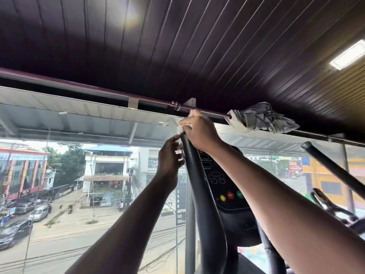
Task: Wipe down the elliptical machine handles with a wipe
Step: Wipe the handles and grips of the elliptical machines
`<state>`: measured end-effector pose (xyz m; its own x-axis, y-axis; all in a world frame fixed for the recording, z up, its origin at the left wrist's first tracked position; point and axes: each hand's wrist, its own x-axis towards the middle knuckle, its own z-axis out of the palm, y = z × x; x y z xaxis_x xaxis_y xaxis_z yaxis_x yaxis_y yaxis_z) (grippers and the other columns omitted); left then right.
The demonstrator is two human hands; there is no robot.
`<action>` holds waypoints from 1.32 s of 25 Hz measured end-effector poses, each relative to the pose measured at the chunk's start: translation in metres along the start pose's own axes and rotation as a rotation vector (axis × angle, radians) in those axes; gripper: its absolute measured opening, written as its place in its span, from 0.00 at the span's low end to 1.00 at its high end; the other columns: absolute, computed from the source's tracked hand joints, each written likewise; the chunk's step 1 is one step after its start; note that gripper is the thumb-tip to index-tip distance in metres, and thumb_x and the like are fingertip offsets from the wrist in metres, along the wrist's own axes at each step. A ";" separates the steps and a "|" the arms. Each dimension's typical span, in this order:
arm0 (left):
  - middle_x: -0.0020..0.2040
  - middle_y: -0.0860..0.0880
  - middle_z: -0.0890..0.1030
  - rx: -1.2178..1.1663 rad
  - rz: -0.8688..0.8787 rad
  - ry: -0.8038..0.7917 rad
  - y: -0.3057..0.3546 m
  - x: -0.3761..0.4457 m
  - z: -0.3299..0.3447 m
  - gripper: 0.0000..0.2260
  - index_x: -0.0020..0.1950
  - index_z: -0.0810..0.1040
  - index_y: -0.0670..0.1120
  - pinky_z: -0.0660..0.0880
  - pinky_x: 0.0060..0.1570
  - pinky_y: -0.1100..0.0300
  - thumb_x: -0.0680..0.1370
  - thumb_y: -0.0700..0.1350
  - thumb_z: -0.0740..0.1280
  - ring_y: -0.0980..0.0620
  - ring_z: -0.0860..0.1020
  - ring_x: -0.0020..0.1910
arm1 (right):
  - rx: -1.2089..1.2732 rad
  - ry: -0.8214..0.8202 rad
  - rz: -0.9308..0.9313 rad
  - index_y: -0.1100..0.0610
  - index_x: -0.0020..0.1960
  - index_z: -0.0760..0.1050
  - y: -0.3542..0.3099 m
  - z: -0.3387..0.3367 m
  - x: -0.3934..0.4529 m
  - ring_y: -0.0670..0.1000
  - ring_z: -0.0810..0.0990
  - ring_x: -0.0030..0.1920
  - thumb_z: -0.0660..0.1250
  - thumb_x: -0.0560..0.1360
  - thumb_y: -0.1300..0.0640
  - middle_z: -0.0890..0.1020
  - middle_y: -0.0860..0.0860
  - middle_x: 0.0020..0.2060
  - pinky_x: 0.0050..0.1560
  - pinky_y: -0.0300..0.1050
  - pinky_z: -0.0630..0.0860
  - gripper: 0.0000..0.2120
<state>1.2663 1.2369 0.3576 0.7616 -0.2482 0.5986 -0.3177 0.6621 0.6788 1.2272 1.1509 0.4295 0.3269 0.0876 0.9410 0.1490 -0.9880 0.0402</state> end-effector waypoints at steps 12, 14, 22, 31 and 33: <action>0.46 0.46 0.82 0.060 0.002 -0.118 -0.006 -0.010 -0.004 0.15 0.67 0.73 0.51 0.73 0.33 0.61 0.81 0.42 0.59 0.50 0.77 0.38 | 0.695 0.153 0.227 0.51 0.39 0.81 0.004 -0.005 -0.097 0.39 0.75 0.31 0.68 0.70 0.64 0.80 0.42 0.30 0.35 0.33 0.70 0.08; 0.42 0.48 0.81 0.019 -0.031 -0.118 -0.008 -0.013 -0.003 0.14 0.67 0.74 0.51 0.73 0.31 0.62 0.81 0.43 0.60 0.52 0.77 0.35 | 0.754 0.179 0.400 0.50 0.40 0.80 0.004 -0.005 -0.088 0.46 0.74 0.29 0.67 0.74 0.66 0.79 0.47 0.29 0.31 0.39 0.70 0.11; 0.36 0.50 0.81 -0.073 -0.071 -0.125 -0.009 -0.020 -0.006 0.15 0.62 0.76 0.51 0.70 0.34 0.60 0.80 0.37 0.57 0.53 0.75 0.33 | 0.209 0.088 0.066 0.57 0.45 0.84 -0.009 -0.027 -0.093 0.40 0.76 0.37 0.70 0.71 0.66 0.80 0.49 0.40 0.39 0.25 0.69 0.07; 0.48 0.47 0.80 -0.073 -0.071 -0.050 0.005 -0.016 -0.007 0.10 0.57 0.77 0.51 0.72 0.41 0.57 0.82 0.46 0.57 0.47 0.76 0.44 | -0.005 -0.059 -0.066 0.57 0.49 0.84 -0.005 -0.021 -0.041 0.43 0.76 0.38 0.67 0.74 0.63 0.79 0.48 0.41 0.39 0.29 0.69 0.08; 0.46 0.48 0.78 -0.064 -0.079 -0.054 0.008 -0.017 -0.003 0.10 0.52 0.77 0.50 0.71 0.39 0.59 0.82 0.46 0.57 0.49 0.75 0.43 | -0.028 -0.004 0.001 0.59 0.54 0.83 -0.004 -0.015 -0.022 0.49 0.79 0.45 0.64 0.76 0.65 0.80 0.51 0.46 0.47 0.40 0.75 0.11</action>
<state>1.2522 1.2484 0.3514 0.7507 -0.3380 0.5676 -0.2199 0.6824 0.6972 1.2059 1.1506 0.4141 0.3310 0.0875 0.9396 0.1225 -0.9912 0.0491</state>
